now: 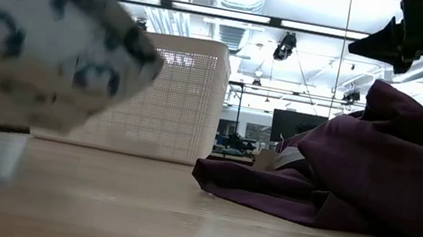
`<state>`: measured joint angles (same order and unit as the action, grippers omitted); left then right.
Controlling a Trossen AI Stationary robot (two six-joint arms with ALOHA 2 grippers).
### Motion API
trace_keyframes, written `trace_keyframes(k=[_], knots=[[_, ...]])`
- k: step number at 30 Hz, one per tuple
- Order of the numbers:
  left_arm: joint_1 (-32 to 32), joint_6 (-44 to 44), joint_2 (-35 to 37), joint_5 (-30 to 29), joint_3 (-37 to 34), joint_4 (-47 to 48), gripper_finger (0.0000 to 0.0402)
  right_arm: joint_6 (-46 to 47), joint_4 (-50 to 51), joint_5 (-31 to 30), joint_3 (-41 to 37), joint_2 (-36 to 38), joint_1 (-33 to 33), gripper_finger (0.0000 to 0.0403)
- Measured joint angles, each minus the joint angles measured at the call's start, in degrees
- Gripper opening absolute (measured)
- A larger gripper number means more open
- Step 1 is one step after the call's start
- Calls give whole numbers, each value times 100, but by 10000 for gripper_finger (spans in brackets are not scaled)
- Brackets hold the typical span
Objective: Pick & place medical supplies in basket/bin
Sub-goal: Put the mailer bag into the white bin
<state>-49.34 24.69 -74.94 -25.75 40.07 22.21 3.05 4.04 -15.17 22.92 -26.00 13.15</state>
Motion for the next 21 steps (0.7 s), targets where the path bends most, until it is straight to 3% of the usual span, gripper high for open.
trace_keyframes(k=[5, 12, 21], knots=[[48, 316, 764, -199, 9, 221, 1, 0, -1, 6, 0, 0, 0, 31], [395, 691, 1733, -1039, 222, 346, 1, -1, -1, 22, 0, 0, 0, 31], [1213, 191, 1667, -1313, 1766, 2005, 1, -19, 3, 23, 0, -2, 0, 31]])
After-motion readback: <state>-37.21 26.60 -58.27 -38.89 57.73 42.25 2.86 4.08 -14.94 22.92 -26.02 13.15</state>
